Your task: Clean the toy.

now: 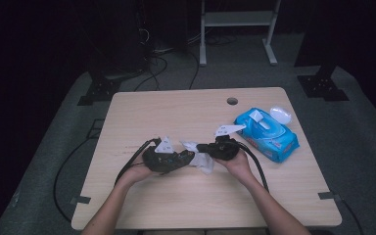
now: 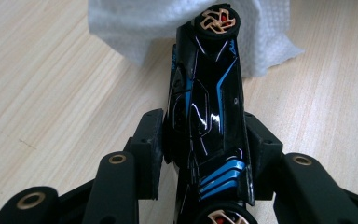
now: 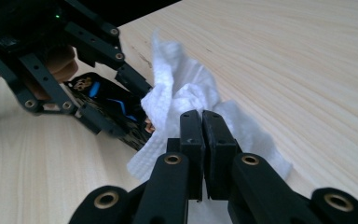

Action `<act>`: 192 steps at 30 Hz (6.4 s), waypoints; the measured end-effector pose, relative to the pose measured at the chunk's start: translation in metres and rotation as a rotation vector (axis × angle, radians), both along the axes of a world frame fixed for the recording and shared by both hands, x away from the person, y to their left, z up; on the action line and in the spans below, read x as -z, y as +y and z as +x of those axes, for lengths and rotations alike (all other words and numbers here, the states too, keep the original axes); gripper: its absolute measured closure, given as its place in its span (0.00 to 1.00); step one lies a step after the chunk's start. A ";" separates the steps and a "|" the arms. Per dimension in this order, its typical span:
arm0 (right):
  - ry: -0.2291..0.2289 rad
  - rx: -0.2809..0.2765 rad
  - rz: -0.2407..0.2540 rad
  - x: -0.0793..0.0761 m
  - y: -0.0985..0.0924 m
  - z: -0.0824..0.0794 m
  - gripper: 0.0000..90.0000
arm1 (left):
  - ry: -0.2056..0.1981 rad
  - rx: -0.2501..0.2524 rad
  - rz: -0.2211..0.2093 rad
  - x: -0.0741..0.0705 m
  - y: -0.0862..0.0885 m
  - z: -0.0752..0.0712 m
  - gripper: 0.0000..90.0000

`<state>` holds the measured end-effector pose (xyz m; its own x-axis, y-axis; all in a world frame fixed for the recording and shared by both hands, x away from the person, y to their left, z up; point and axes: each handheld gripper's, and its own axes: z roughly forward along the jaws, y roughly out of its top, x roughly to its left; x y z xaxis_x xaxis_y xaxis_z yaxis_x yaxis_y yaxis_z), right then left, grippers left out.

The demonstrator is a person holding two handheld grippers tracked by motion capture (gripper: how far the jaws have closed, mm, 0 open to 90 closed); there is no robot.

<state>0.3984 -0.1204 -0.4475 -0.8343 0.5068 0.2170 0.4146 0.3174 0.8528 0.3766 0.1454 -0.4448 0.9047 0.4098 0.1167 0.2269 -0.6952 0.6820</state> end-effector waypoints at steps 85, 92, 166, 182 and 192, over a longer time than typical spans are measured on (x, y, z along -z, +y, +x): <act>-0.016 -0.036 0.156 -0.019 -0.022 -0.029 0.97 | -0.079 0.085 -0.254 -0.023 -0.013 -0.015 0.63; -0.064 -0.067 0.182 -0.043 -0.015 -0.032 0.97 | -0.098 0.089 -0.205 -0.025 -0.025 -0.014 0.63; -0.003 -0.062 -0.002 -0.004 -0.006 -0.029 0.97 | -0.001 0.045 -0.203 -0.015 -0.005 0.001 0.42; -0.031 -0.019 -0.032 0.000 -0.009 -0.034 0.97 | -0.025 0.043 -0.182 -0.011 -0.015 0.002 0.39; -0.025 -0.017 -0.066 0.007 -0.011 -0.034 0.97 | -0.019 0.061 -0.146 -0.002 -0.022 0.001 0.38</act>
<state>0.3640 -0.1318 -0.4549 -0.8477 0.5049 0.1627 0.3876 0.3800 0.8399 0.3774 0.1233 -0.4432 0.9265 0.3683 0.0767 0.1740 -0.6002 0.7807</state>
